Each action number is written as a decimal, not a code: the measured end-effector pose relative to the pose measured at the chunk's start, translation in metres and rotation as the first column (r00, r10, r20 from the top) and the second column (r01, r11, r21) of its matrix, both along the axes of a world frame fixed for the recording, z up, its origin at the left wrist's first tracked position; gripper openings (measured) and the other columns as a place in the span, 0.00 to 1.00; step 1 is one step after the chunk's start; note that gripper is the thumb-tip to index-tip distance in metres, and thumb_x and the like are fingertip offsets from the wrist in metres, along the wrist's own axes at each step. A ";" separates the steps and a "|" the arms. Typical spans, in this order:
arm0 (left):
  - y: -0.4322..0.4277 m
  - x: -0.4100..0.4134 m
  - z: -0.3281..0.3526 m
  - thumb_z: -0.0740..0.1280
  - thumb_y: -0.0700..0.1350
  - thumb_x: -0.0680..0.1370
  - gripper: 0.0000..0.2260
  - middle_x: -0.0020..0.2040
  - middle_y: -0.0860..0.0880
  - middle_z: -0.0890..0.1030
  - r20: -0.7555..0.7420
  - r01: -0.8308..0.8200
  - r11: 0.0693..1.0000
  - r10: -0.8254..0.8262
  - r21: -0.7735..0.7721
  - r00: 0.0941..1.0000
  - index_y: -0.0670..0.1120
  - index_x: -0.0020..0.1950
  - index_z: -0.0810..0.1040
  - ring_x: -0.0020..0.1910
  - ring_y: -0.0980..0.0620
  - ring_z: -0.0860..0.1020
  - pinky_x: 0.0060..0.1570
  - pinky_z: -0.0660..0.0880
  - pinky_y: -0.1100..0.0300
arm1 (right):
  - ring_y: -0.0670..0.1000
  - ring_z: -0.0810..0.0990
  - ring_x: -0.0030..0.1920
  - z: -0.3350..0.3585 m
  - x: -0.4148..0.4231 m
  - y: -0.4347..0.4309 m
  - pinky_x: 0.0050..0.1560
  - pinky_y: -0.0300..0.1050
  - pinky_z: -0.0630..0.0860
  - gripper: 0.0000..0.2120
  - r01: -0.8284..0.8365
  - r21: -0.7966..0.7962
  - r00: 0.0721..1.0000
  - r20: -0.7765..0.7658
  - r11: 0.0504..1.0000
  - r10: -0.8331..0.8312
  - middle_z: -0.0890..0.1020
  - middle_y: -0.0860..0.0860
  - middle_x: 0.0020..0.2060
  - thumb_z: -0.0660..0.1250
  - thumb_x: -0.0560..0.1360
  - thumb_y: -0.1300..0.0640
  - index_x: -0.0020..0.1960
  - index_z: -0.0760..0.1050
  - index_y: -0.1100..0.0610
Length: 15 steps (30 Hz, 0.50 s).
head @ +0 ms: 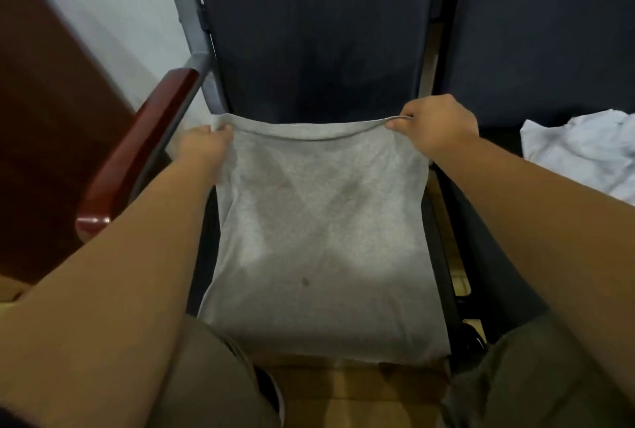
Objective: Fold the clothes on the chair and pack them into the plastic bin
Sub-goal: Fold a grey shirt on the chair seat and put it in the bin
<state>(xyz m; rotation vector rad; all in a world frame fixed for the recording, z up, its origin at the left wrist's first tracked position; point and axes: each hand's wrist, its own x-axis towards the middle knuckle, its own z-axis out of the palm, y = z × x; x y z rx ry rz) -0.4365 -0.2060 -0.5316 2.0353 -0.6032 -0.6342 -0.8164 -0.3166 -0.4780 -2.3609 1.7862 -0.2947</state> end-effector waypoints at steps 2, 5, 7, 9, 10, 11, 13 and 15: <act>-0.005 -0.008 0.000 0.69 0.56 0.78 0.21 0.63 0.40 0.83 0.109 0.028 0.995 -0.037 0.091 0.993 0.44 0.64 0.81 0.62 0.39 0.82 0.63 0.80 0.43 | 0.50 0.77 0.40 -0.019 0.000 -0.012 0.38 0.48 0.73 0.15 0.021 0.006 0.999 0.030 1.000 -0.021 0.79 0.48 0.43 0.63 0.84 0.37 0.51 0.80 0.46; -0.015 -0.024 0.004 0.65 0.41 0.84 0.12 0.62 0.41 0.81 0.283 0.030 0.970 -0.099 0.240 0.954 0.41 0.66 0.79 0.62 0.42 0.80 0.54 0.77 0.55 | 0.56 0.77 0.49 -0.046 -0.004 -0.027 0.46 0.52 0.77 0.13 0.001 -0.044 1.000 0.019 0.999 0.000 0.78 0.53 0.54 0.60 0.87 0.46 0.62 0.80 0.49; -0.018 -0.040 0.007 0.63 0.40 0.83 0.13 0.62 0.39 0.81 0.304 0.028 0.963 -0.111 0.267 0.946 0.39 0.66 0.79 0.63 0.38 0.80 0.41 0.71 0.58 | 0.61 0.77 0.54 -0.057 -0.006 -0.030 0.54 0.57 0.79 0.12 -0.030 -0.045 0.999 -0.025 0.999 0.029 0.76 0.56 0.59 0.60 0.86 0.52 0.64 0.80 0.50; -0.023 -0.048 0.000 0.65 0.42 0.81 0.16 0.62 0.36 0.81 0.416 0.108 0.906 -0.291 0.409 0.861 0.36 0.66 0.78 0.62 0.34 0.80 0.42 0.71 0.53 | 0.63 0.77 0.58 -0.064 -0.005 -0.026 0.61 0.59 0.79 0.13 -0.038 0.029 0.998 -0.039 0.999 0.039 0.75 0.57 0.63 0.61 0.85 0.56 0.65 0.81 0.52; -0.025 -0.052 -0.003 0.66 0.43 0.81 0.17 0.64 0.35 0.80 0.402 0.179 0.856 -0.401 0.486 0.824 0.36 0.67 0.77 0.62 0.34 0.79 0.47 0.71 0.51 | 0.63 0.77 0.59 -0.067 -0.004 -0.023 0.63 0.60 0.79 0.13 -0.054 0.071 0.997 -0.045 0.996 0.057 0.74 0.57 0.63 0.61 0.84 0.56 0.64 0.81 0.53; -0.022 -0.060 -0.001 0.66 0.45 0.82 0.18 0.66 0.36 0.79 0.362 0.240 0.787 -0.502 0.569 0.786 0.36 0.69 0.77 0.64 0.35 0.78 0.51 0.71 0.50 | 0.62 0.78 0.60 -0.070 -0.002 -0.019 0.64 0.60 0.78 0.13 -0.080 0.111 0.995 -0.054 0.991 0.087 0.75 0.57 0.64 0.61 0.84 0.55 0.64 0.81 0.53; -0.017 -0.070 0.002 0.66 0.48 0.84 0.23 0.74 0.39 0.73 0.247 0.326 0.652 -0.628 0.684 0.738 0.40 0.77 0.70 0.70 0.37 0.74 0.60 0.71 0.49 | 0.61 0.77 0.63 -0.075 0.002 -0.009 0.66 0.58 0.77 0.15 -0.152 0.190 0.983 -0.072 0.970 0.168 0.74 0.55 0.65 0.61 0.85 0.53 0.68 0.80 0.52; -0.009 -0.072 0.002 0.66 0.51 0.85 0.29 0.80 0.43 0.68 0.141 0.419 0.551 -0.710 0.722 0.690 0.47 0.84 0.63 0.76 0.39 0.69 0.69 0.68 0.49 | 0.60 0.74 0.69 -0.078 0.007 -0.001 0.69 0.56 0.74 0.19 -0.207 0.287 0.968 -0.078 0.935 0.238 0.71 0.54 0.71 0.63 0.84 0.51 0.74 0.75 0.51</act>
